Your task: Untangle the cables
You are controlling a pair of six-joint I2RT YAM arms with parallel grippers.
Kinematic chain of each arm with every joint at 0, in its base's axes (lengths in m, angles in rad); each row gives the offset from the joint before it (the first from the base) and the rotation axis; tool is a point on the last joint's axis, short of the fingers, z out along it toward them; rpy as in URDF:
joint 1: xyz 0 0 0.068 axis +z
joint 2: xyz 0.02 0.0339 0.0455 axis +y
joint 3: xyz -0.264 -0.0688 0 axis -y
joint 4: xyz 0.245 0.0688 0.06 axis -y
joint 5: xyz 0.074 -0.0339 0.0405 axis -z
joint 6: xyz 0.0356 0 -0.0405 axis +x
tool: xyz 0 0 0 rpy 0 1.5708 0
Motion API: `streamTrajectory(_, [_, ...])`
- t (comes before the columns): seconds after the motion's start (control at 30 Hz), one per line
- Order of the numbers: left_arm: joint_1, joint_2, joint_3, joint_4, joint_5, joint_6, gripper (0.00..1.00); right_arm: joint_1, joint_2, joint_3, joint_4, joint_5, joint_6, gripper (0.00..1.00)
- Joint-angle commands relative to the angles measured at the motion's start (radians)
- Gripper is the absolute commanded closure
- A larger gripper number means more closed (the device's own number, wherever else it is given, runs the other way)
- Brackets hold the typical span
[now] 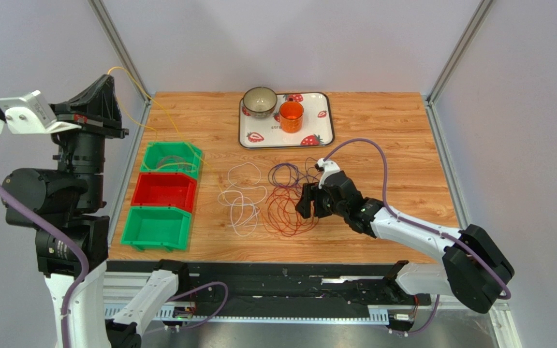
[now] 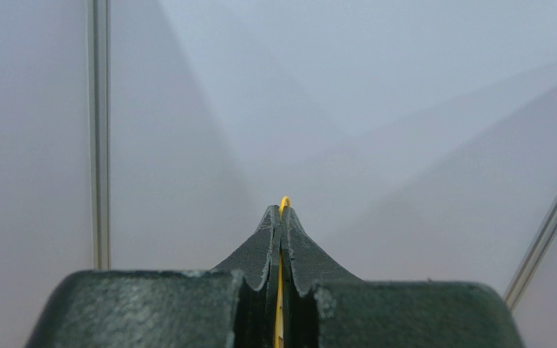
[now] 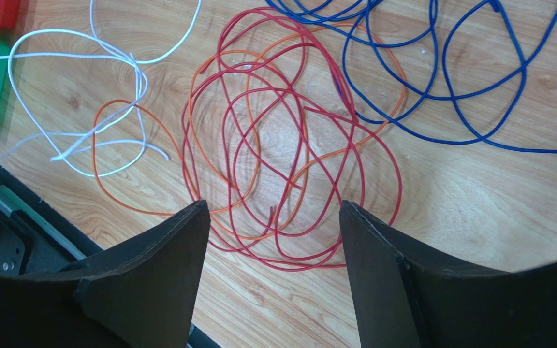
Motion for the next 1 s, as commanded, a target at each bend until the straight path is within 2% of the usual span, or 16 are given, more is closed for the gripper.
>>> streamTrajectory(0.0, [0.004, 0.022, 0.040, 0.043, 0.040, 0.013, 1.00, -0.001, -0.025, 0.020, 0.072, -0.108, -0.019, 0.30])
streamTrajectory(0.13, [0.004, 0.011, 0.003, 0.038, 0.058, 0.001, 1.00, -0.001, -0.024, 0.075, 0.122, -0.316, 0.042, 0.28])
streamTrajectory(0.17, [0.004, 0.001, -0.006, 0.038, 0.049, -0.001, 1.00, 0.000, -0.015, 0.089, 0.152, -0.426, 0.068, 0.27])
streamTrajectory(0.27, [0.004, -0.007, -0.029, 0.038, 0.051, -0.010, 1.00, 0.008, 0.056, 0.156, 0.285, -0.574, 0.159, 0.24])
streamTrajectory(0.33, [0.004, -0.007, -0.032, 0.029, 0.057, -0.013, 1.00, 0.017, 0.126, 0.211, 0.350, -0.605, 0.180, 0.23])
streamTrajectory(0.57, [0.004, -0.012, -0.032, 0.012, 0.057, -0.010, 1.00, 0.075, 0.381, 0.399, 0.377, -0.625, 0.215, 0.22])
streamTrajectory(0.77, [0.004, -0.012, -0.035, 0.004, 0.057, -0.007, 1.00, 0.129, 0.516, 0.518, 0.393, -0.614, 0.229, 0.25])
streamTrajectory(0.8, [0.004, -0.015, -0.037, 0.001, 0.057, -0.007, 1.00, 0.138, 0.545, 0.538, 0.377, -0.608, 0.223, 0.27])
streamTrajectory(0.9, [0.004, -0.009, -0.032, 0.001, 0.058, -0.002, 1.00, 0.171, 0.573, 0.581, 0.336, -0.584, 0.200, 0.50])
streamTrajectory(0.93, [0.004, -0.009, -0.032, 0.000, 0.060, -0.002, 1.00, 0.181, 0.571, 0.583, 0.333, -0.570, 0.196, 0.66])
streamTrajectory(0.97, [0.004, -0.009, -0.029, 0.000, 0.061, 0.001, 1.00, 0.187, 0.568, 0.586, 0.319, -0.565, 0.191, 0.76])
